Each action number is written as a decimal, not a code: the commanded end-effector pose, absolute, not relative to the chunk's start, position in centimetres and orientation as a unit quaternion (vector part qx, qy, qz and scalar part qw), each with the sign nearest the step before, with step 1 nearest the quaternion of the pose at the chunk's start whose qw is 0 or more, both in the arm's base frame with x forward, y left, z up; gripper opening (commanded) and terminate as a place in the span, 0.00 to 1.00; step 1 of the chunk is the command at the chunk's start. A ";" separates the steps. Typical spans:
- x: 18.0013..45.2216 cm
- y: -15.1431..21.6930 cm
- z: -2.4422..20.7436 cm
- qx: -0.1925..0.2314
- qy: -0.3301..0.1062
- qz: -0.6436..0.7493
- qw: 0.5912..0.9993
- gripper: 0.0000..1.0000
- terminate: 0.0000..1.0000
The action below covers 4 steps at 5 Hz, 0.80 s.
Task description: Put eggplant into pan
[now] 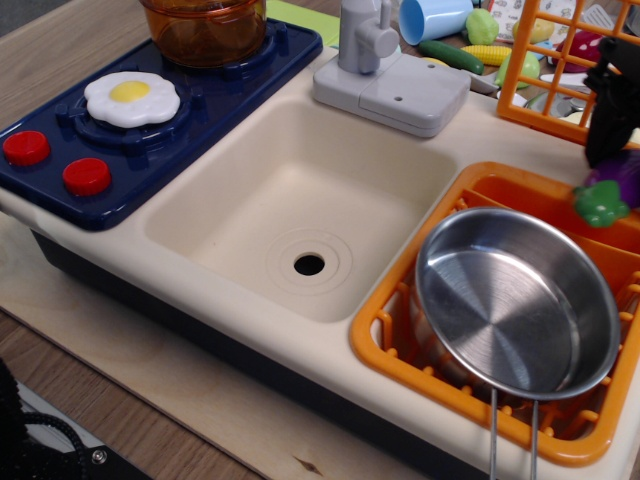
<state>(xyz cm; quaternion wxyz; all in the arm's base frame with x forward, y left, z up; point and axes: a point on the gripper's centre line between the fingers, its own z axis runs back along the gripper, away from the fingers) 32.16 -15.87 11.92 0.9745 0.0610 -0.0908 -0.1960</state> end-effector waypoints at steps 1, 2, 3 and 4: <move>30.6 -15.2 16.4 0.070 -0.109 -0.201 0.971 0.00 0.00; 28.0 -14.6 16.5 0.068 -0.111 -0.176 0.976 0.00 0.00; 26.0 -14.1 16.7 0.066 -0.115 -0.162 0.978 0.00 0.00; 24.5 -13.6 15.3 0.070 -0.127 -0.154 0.977 0.00 0.00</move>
